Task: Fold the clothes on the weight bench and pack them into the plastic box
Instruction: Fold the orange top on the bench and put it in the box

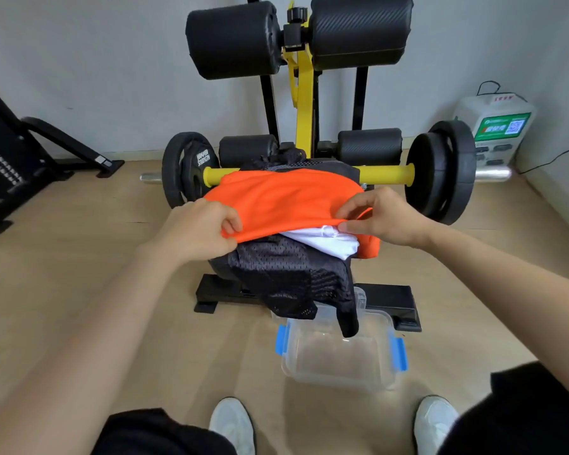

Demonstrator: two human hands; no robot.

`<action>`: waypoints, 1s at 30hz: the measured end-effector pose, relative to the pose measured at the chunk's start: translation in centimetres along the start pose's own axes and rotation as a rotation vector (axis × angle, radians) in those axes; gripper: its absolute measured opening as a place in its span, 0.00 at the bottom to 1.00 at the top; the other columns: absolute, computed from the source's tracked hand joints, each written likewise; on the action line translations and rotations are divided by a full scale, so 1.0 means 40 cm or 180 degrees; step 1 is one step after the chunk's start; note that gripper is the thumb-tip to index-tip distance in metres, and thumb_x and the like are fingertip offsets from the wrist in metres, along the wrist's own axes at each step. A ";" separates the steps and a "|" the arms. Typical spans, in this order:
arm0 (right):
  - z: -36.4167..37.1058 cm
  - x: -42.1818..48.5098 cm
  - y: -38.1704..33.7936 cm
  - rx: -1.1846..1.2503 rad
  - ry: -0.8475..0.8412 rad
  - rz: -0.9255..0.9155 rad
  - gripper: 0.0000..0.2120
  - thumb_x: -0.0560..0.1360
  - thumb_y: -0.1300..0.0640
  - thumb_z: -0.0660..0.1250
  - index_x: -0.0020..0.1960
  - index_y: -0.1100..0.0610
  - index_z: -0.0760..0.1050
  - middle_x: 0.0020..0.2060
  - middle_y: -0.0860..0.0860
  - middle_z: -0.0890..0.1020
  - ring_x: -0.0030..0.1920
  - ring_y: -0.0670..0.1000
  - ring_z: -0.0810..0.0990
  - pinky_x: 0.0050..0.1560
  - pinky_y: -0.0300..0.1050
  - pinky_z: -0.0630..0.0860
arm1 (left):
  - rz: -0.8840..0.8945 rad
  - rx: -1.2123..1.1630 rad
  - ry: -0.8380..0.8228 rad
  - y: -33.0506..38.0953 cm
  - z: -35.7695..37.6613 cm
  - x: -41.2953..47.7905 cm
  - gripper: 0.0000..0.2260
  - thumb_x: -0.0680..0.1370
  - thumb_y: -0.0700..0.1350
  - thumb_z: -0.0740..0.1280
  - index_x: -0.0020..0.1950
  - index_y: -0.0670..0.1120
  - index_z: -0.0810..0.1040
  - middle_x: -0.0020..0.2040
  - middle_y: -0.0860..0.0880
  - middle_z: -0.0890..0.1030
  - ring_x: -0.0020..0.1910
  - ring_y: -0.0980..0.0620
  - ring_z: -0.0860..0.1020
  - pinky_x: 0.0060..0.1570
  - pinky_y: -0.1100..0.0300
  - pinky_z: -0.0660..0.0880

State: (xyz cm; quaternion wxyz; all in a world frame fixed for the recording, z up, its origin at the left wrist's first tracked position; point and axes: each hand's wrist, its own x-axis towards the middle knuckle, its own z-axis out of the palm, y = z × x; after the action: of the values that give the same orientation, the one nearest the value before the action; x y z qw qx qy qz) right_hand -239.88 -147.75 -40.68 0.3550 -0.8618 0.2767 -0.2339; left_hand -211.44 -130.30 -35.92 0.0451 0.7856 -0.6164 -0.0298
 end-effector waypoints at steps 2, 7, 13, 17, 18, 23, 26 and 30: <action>-0.004 -0.002 0.007 0.0298 0.0106 0.0152 0.07 0.70 0.61 0.77 0.47 0.60 0.84 0.45 0.48 0.86 0.45 0.42 0.83 0.49 0.32 0.77 | 0.0305 -0.0119 0.0390 0.031 0.015 0.008 0.07 0.71 0.52 0.71 0.48 0.61 0.80 0.45 0.63 0.80 0.50 0.57 0.80 0.51 0.52 0.78; -0.002 -0.010 0.053 0.0626 0.0632 0.0648 0.01 0.74 0.62 0.73 0.44 0.59 0.83 0.42 0.49 0.84 0.40 0.41 0.80 0.47 0.39 0.77 | 0.1119 -0.0756 0.0684 0.138 0.073 0.032 0.15 0.78 0.54 0.69 0.65 0.55 0.79 0.62 0.58 0.78 0.63 0.54 0.74 0.61 0.54 0.72; 0.012 -0.049 0.131 0.0611 0.0666 0.1710 0.15 0.72 0.54 0.76 0.55 0.57 0.76 0.46 0.52 0.78 0.45 0.51 0.78 0.46 0.52 0.81 | 0.1444 -0.0510 0.0365 0.258 0.134 0.054 0.24 0.78 0.65 0.55 0.75 0.64 0.67 0.77 0.59 0.65 0.76 0.53 0.61 0.69 0.46 0.63; 0.037 -0.083 0.154 0.0601 0.0219 0.1803 0.26 0.69 0.51 0.78 0.62 0.53 0.71 0.51 0.52 0.79 0.50 0.52 0.81 0.47 0.51 0.81 | 0.1530 -0.0209 0.0286 0.284 0.165 0.063 0.23 0.76 0.69 0.52 0.63 0.66 0.79 0.75 0.61 0.68 0.77 0.49 0.59 0.66 0.45 0.58; 0.045 -0.087 0.160 0.0630 0.0192 0.1839 0.27 0.69 0.50 0.78 0.62 0.52 0.70 0.51 0.52 0.80 0.50 0.53 0.81 0.47 0.51 0.82 | 0.1540 -0.0224 0.0347 0.285 0.172 0.064 0.23 0.75 0.69 0.52 0.59 0.65 0.81 0.74 0.61 0.70 0.77 0.48 0.60 0.66 0.46 0.58; 0.062 -0.082 0.175 0.1188 0.0372 0.1931 0.15 0.72 0.59 0.76 0.56 0.63 0.77 0.48 0.63 0.84 0.42 0.54 0.82 0.45 0.49 0.81 | 0.1268 -0.0443 0.0690 0.302 0.198 0.077 0.15 0.73 0.68 0.63 0.46 0.62 0.84 0.66 0.62 0.76 0.73 0.50 0.66 0.63 0.48 0.60; 0.042 -0.079 0.181 0.1336 0.0481 0.1957 0.06 0.74 0.65 0.72 0.49 0.63 0.77 0.45 0.63 0.83 0.43 0.55 0.82 0.44 0.49 0.81 | 0.1214 -0.0441 0.0820 0.312 0.214 0.084 0.11 0.72 0.63 0.66 0.42 0.58 0.82 0.63 0.61 0.78 0.72 0.50 0.67 0.61 0.49 0.59; -0.036 -0.087 0.216 0.1332 0.0834 0.1901 0.07 0.76 0.66 0.69 0.53 0.59 0.77 0.42 0.54 0.80 0.45 0.53 0.82 0.45 0.47 0.82 | 0.1209 -0.0417 0.0892 0.314 0.222 0.092 0.09 0.72 0.61 0.67 0.40 0.57 0.80 0.61 0.61 0.79 0.72 0.51 0.68 0.61 0.50 0.57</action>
State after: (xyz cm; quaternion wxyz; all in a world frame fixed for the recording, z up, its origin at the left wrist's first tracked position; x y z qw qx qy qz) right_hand -245.99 -151.35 -46.90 0.5372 -0.6151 0.5047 -0.2798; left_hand -223.60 -137.12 -43.37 0.1859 0.6474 -0.7375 0.0485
